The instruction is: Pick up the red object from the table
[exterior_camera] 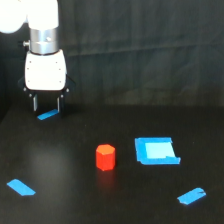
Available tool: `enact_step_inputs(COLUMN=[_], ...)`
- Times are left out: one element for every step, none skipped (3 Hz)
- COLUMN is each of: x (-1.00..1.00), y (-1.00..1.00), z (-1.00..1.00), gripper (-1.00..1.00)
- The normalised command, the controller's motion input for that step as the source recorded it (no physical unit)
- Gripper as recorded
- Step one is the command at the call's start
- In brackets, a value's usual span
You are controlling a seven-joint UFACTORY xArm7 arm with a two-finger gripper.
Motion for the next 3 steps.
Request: enact_step_inputs(x=[0.56,0.55,0.78], y=[-0.25,-0.41,-0.78], z=[-0.20,-0.23,0.14], gripper=[0.96,0.93,1.00])
